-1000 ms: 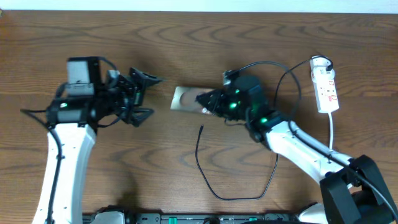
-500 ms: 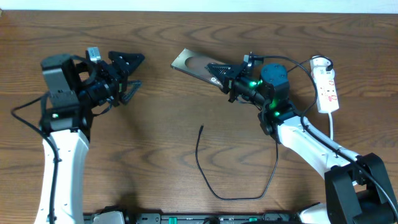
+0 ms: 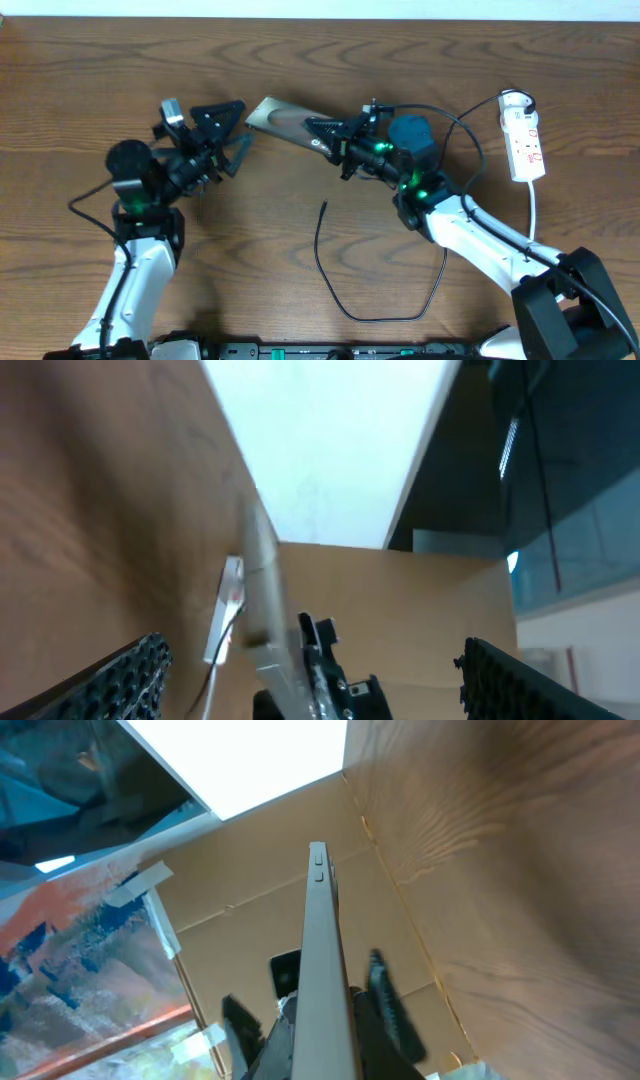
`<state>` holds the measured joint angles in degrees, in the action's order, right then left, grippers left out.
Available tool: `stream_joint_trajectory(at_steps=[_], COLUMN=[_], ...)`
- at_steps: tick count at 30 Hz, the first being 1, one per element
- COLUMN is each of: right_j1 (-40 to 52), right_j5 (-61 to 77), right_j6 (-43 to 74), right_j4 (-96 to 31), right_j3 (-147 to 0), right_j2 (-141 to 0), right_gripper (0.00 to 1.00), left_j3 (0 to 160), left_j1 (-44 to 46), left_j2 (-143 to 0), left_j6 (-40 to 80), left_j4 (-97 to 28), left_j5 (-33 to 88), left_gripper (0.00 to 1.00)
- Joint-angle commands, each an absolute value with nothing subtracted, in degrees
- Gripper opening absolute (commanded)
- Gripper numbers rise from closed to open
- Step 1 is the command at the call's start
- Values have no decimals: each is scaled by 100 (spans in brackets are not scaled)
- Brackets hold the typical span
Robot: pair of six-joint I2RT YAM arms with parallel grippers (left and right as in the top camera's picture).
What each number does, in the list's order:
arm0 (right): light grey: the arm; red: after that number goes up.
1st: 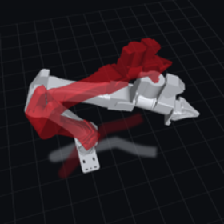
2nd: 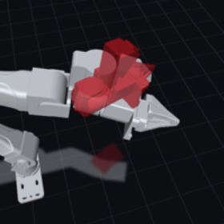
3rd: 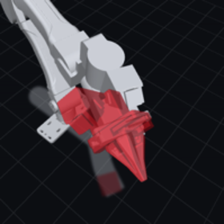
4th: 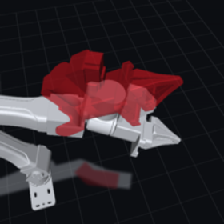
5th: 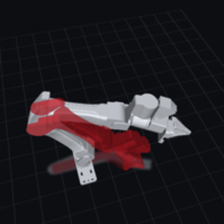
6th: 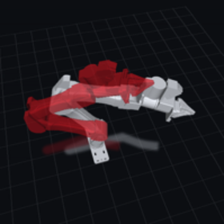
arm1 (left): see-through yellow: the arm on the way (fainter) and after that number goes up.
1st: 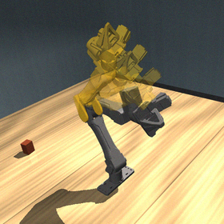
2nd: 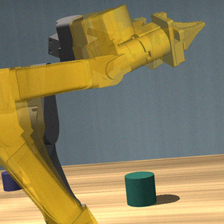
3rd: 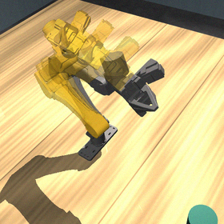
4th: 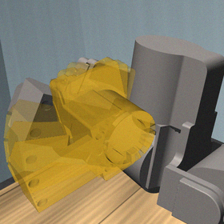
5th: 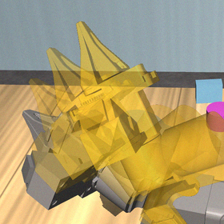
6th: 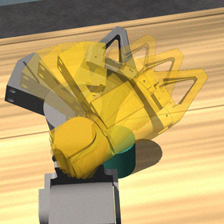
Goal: Plug charger to phone and switch on socket
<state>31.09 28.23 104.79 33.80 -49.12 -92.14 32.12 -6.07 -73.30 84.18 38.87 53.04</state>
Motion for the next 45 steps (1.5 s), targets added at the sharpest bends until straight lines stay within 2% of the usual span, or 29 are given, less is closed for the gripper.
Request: stream_joint_trajectory(at_steps=[1, 15, 16, 20, 23, 26, 28, 30, 37, 39, 45], right_j1=[3295, 3780, 3798, 3826, 3830, 3835, 3835, 3837, 3876, 3887, 3927], right_j5=[2462, 2193, 2193, 2191, 2180, 2171, 2174, 2174, 2128, 2126, 2086], right_j6=[10558, 10057, 10036, 9955, 9953, 9942, 9863, 9848, 9758, 9760, 9760], right_j4=[3555, 3662, 3662, 3660, 3660, 3660, 3660, 3658, 3645, 3645, 3645], right_j3=[-5004, -5004, -5004, -5004, -5004, -5004, -5004, -5004, -5004, -5004, -5004], right_j2=[-9153, -9153, -9153, -9153, -9153, -9153, -9153, -9153, -9153, -9153, -9153], right_gripper=[1, 1, 1, 1, 1, 1, 1, 1, 1, 1, 1], left_j3=[3111, 3107, 3107, 3107, 3107, 3107, 3107, 3107, 3107, 3107, 3107], left_j1=[-434, -86, -86, -89, -86, -86, -86, -86, -86, -86, -86], left_j2=[-7297, -7297, -7297, -7297, -7297, -7297, -7297, -7297, -7297, -7297, -7297], left_j6=[8737, 9188, 9185, 9181, 9179, 9155, 9155, 9133, 9113, 9111, 9048], left_j4=[3953, 3955, 3955, 3955, 3955, 3955, 3955, 3955, 3955, 3955, 3955], left_j5=[5004, 4515, 4517, 4512, 4515, 4515, 4515, 4515, 4515, 4517, 4517], left_gripper=[90, 90, 88, 61, 57, 47, 45, 37, 30, 25, 22])
